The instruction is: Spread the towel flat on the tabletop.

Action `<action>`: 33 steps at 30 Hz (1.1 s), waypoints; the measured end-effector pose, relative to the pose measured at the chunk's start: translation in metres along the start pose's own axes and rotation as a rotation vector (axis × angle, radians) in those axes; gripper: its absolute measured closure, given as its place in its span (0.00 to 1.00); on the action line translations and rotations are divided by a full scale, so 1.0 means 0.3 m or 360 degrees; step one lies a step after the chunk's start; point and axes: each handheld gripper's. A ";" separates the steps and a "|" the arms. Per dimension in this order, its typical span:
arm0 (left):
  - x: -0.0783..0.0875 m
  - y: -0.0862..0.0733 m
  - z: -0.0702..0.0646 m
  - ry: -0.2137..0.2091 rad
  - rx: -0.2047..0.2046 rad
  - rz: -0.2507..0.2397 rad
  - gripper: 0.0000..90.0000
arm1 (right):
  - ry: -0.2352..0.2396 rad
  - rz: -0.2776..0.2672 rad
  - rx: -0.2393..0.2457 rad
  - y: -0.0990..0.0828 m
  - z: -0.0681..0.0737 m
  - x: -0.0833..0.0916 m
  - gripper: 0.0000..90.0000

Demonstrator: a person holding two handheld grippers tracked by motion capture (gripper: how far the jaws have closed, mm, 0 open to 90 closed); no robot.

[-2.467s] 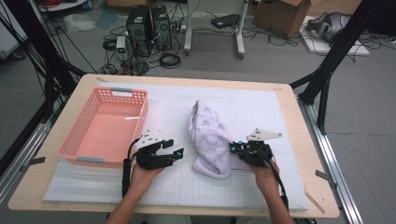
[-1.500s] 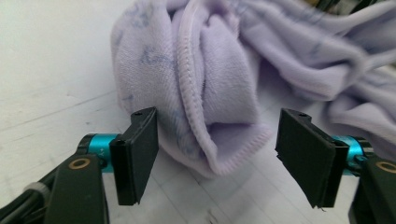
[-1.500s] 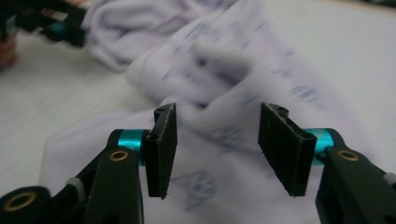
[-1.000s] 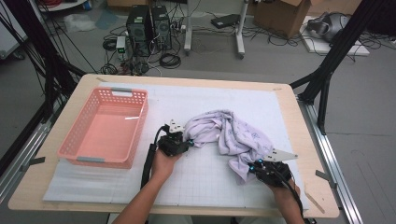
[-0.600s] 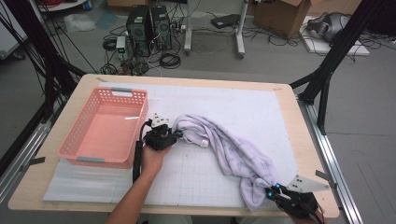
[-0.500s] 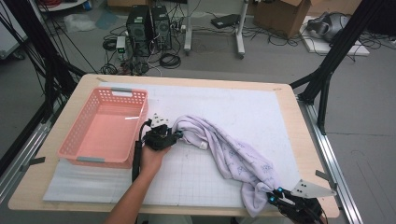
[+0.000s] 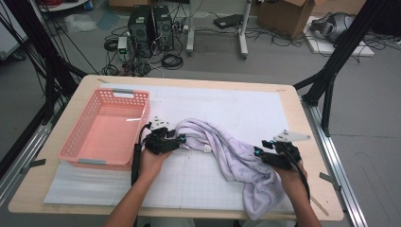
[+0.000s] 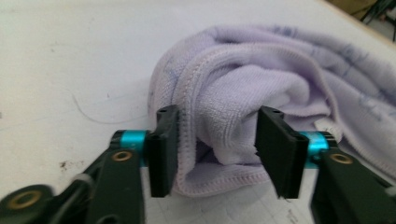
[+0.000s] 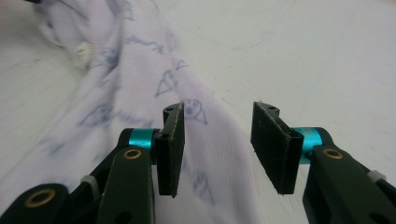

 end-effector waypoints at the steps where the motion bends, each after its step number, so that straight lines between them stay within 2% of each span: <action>1: -0.008 -0.004 -0.001 0.0007 0.0007 0.0003 0.63 | -0.0005 0.0048 0.0012 0.010 -0.002 -0.042 0.59; 4: -0.027 -0.014 -0.001 0.0009 -0.0018 0.0044 0.75 | 0.0021 0.0215 0.0081 0.018 0.013 -0.152 0.60; 6: -0.029 -0.020 0.000 0.0009 -0.0028 0.0051 0.79 | 0.0035 0.0320 0.0116 0.006 0.025 -0.197 0.65; 7: -0.026 -0.020 0.000 0.0002 -0.0033 0.0050 0.81 | 0.0016 0.0302 0.0162 0.003 0.029 -0.196 0.76; 8: -0.022 -0.021 0.000 0.0003 -0.0042 0.0048 0.83 | 0.0031 0.0301 0.0172 0.002 0.029 -0.186 0.92; 9: -0.018 -0.023 0.000 0.0000 -0.0044 0.0045 0.83 | 0.0094 0.0331 0.0145 -0.003 0.024 -0.175 0.95; 11: -0.009 -0.028 0.000 -0.0012 -0.0048 0.0043 0.84 | 0.0123 0.0318 0.0184 -0.025 0.026 -0.137 0.97; 14: 0.002 -0.034 -0.004 -0.0048 -0.0056 0.0071 0.84 | 0.0126 0.0264 0.0164 -0.073 0.024 -0.052 0.97; 17: 0.010 -0.029 -0.033 -0.0093 -0.0123 0.0089 0.84 | 0.0129 0.0223 0.0124 -0.126 0.023 0.030 0.98; 19: 0.011 -0.028 -0.061 -0.0114 -0.0181 0.0095 0.84 | 0.0121 0.0212 0.0133 -0.153 0.034 0.076 0.97; 21: 0.007 -0.030 -0.077 -0.0136 -0.0198 0.0108 0.82 | 0.0115 0.0182 0.0125 -0.178 0.044 0.112 0.97; 25: -0.002 -0.033 -0.081 -0.0142 -0.0171 0.0112 0.82 | 0.0123 0.0064 0.0020 -0.231 0.051 0.142 0.97; 31: 0.006 -0.031 -0.080 -0.0152 -0.0168 0.0115 0.82 | 0.0098 0.0056 0.0039 -0.225 0.060 0.145 0.97; 33: 0.004 -0.032 -0.080 -0.0150 -0.0166 0.0117 0.82 | 0.0104 0.0053 0.0019 -0.228 0.058 0.144 0.97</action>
Point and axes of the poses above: each handheld gripper's, and its own axes: x roughly backward along the jaws, y roughly out of its top, z roughly to its left, and after that the axes turned 8 degrees about -z, right-handed
